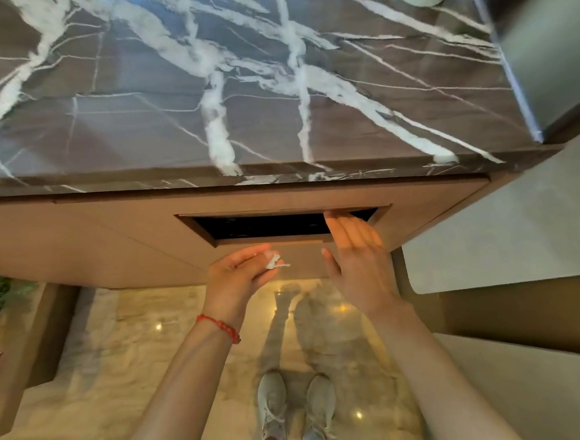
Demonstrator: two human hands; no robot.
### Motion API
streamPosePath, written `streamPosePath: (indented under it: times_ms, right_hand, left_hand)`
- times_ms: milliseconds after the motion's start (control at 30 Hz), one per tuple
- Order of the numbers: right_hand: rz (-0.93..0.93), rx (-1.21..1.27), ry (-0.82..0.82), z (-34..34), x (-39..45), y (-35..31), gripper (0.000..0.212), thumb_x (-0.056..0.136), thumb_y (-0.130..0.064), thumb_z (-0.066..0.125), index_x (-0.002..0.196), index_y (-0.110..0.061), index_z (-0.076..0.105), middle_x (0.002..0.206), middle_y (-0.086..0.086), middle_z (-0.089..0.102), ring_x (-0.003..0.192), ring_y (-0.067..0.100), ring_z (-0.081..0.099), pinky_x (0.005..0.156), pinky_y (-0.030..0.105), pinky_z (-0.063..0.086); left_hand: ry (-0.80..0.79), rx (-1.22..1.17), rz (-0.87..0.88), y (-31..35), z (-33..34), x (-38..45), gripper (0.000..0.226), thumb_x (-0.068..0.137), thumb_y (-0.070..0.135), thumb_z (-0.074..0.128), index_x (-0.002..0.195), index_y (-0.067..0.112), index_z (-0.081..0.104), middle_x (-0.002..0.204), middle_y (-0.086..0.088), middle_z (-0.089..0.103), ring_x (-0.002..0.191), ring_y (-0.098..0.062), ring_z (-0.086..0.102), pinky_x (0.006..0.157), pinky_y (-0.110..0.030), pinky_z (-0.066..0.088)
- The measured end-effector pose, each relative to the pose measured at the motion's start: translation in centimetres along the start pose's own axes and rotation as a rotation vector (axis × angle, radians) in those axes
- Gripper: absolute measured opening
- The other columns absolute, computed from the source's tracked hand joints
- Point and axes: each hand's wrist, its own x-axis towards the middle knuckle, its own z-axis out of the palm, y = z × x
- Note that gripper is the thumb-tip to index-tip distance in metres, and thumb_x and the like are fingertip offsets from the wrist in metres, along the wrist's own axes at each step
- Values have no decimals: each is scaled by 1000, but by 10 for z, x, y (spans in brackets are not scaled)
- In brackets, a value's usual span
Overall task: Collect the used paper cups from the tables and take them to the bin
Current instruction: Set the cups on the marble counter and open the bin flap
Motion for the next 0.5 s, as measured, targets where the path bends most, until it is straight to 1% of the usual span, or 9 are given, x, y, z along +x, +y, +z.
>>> streamPosePath:
  times_ms: [100,233,300,367,433,500]
  right_hand:
    - [-11,-33,-18,1,5,3,53,79,-14,70,127,-1,54,121,16,62,112,32,60,102,47,40]
    - [-2,-67,-27,6,7,2,57,78,-15,70,131,-2,50,125,14,60,116,30,58,106,44,33]
    - [20,-78,-28,9,6,-1,62,77,-16,71,133,-2,48,127,14,59,118,29,56,107,42,30]
    - [42,-81,-32,14,3,-5,66,76,-17,72,135,-2,45,130,14,57,121,28,54,108,43,30]
    - [55,-64,-28,20,0,-9,67,77,-16,72,136,-1,44,133,15,54,126,28,50,109,43,30]
    - [63,-57,-22,24,-3,-11,66,78,-15,71,136,-1,43,136,17,50,130,29,45,110,44,27]
  left_hand:
    - [-20,-1,9,0,6,10,10,81,0,63,85,8,68,72,-2,75,73,-13,71,63,-17,55]
    - [-39,-48,12,3,11,22,11,82,-1,62,85,7,68,72,-3,74,72,-11,71,60,-17,54]
    - [-36,-63,14,2,13,26,10,82,-1,61,85,6,68,72,-3,74,72,-12,71,60,-17,54]
    - [-33,-69,16,0,14,30,10,83,-1,61,85,6,68,72,-4,74,72,-13,71,60,-17,54]
    - [-38,-67,23,-4,13,34,11,83,-1,61,85,6,68,72,-4,74,73,-13,71,61,-18,55]
    - [-44,-56,30,-7,11,38,11,83,-1,61,86,7,68,73,-3,74,74,-13,72,62,-18,55]
